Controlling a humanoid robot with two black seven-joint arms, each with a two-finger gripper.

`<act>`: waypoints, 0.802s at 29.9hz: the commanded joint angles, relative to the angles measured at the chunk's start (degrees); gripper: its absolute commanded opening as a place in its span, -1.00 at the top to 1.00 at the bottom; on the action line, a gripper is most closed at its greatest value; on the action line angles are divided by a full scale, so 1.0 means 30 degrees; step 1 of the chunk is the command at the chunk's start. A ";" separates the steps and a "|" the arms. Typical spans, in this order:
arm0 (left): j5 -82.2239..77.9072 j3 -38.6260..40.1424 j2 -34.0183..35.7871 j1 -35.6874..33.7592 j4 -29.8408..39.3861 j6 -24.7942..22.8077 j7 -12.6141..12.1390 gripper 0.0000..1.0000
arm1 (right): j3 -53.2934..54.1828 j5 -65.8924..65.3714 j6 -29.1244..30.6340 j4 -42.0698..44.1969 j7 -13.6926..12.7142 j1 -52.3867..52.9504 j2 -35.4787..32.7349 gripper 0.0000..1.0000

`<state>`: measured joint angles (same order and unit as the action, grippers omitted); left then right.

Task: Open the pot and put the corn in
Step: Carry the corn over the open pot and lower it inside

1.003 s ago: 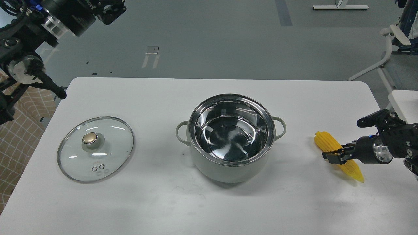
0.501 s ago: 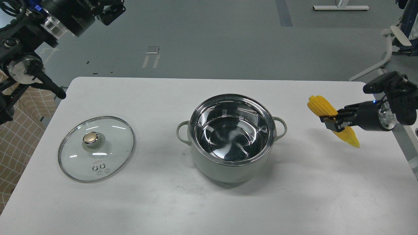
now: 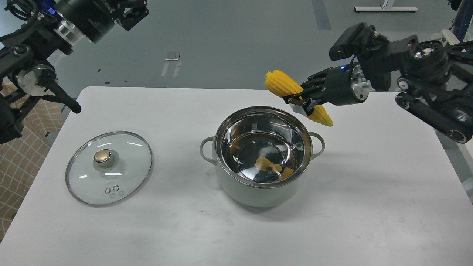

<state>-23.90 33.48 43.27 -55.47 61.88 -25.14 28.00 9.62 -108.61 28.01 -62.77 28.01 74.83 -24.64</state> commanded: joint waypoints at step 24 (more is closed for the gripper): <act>0.0026 0.0031 -0.0157 0.0002 -0.0003 0.0060 -0.0001 -0.93 | -0.3088 0.0196 -0.0004 0.2818 -0.0002 -0.0420 0.4521 0.02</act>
<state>-23.82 33.58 42.80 -55.47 61.87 -24.95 28.00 0.38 -108.11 28.01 -54.40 28.00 73.61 -11.13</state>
